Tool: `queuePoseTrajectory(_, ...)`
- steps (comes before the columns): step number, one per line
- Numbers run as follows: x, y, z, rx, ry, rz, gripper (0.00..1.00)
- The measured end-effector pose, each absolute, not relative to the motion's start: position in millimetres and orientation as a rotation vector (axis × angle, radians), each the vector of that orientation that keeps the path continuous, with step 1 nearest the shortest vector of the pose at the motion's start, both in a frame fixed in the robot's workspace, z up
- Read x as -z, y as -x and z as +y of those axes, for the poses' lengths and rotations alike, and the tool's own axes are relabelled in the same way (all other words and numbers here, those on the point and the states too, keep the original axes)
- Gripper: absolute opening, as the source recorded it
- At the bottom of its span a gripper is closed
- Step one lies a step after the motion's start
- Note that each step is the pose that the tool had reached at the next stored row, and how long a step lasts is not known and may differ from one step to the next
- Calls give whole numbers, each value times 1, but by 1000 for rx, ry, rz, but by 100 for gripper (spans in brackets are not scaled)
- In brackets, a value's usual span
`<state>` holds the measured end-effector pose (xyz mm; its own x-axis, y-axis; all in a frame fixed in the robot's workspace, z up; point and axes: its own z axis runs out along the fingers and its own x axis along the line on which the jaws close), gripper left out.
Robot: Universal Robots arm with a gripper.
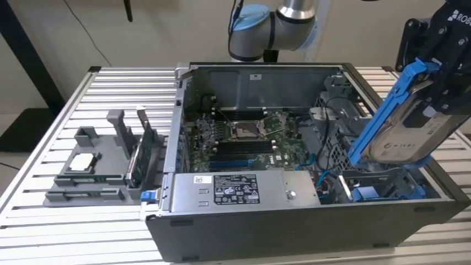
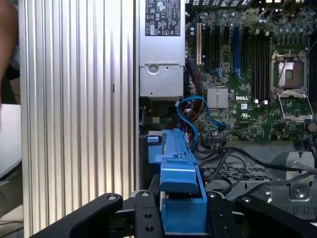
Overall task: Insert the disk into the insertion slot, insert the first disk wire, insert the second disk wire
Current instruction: 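Insert the disk into the insertion slot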
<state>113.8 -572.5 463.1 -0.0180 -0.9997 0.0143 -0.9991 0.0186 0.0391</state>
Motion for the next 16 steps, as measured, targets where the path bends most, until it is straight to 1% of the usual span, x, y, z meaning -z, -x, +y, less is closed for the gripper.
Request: queuePoseTrajectory(16, -458, -115, -572, 27, -2174, -2215, 33)
